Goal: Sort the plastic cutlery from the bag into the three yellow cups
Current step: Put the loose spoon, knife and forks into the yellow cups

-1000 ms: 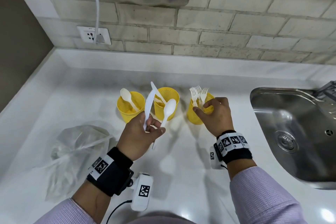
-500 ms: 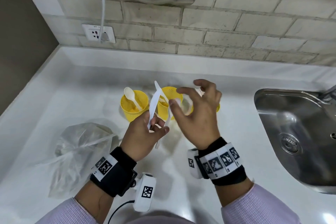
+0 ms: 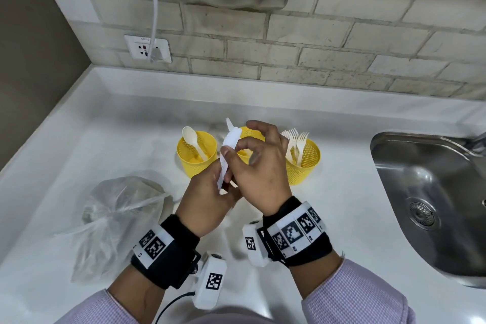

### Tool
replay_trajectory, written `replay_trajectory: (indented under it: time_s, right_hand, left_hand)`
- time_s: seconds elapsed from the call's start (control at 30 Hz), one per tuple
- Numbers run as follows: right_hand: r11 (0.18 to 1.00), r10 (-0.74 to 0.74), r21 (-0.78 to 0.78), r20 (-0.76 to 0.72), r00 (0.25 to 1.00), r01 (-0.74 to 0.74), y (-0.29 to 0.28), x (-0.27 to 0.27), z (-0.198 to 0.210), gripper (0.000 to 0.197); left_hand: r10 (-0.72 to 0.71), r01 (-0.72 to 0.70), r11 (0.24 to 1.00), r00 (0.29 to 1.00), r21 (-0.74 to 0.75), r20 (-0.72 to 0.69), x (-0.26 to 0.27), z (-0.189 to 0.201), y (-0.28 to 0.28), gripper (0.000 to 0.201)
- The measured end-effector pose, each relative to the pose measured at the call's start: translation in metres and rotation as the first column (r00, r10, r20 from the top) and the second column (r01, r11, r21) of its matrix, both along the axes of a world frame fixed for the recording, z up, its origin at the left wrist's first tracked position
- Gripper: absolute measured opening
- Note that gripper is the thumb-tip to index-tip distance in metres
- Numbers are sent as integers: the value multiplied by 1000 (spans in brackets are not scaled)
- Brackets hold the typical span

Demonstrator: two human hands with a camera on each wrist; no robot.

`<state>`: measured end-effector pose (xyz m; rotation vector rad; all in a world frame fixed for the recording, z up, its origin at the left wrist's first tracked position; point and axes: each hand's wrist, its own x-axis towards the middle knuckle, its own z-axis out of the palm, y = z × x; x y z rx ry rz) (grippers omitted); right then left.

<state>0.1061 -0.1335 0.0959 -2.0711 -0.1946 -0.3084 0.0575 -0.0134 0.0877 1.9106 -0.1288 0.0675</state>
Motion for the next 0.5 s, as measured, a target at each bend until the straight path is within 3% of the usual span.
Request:
replay_trajectory:
  time_s: [0.1, 0.27, 0.4, 0.5]
  right_hand:
    - [996, -19, 84, 7, 1000, 18, -3, 6, 5, 16]
    - [926, -125, 367, 76, 989, 89, -21, 21, 33, 9]
    - [904, -309, 352, 144, 940, 243, -53, 46, 45, 17]
    - [906, -366, 276, 125, 922, 322, -64, 66, 33, 22]
  left_hand:
    - [24, -24, 1000, 1000, 6, -20, 2, -7, 0, 24]
    - [68, -69, 998, 993, -9, -100, 2, -17, 9, 27]
    - [94, -89, 995, 987, 47, -130, 6, -25, 25, 35]
    - [159, -147, 985, 976, 95, -146, 11, -28, 39, 26]
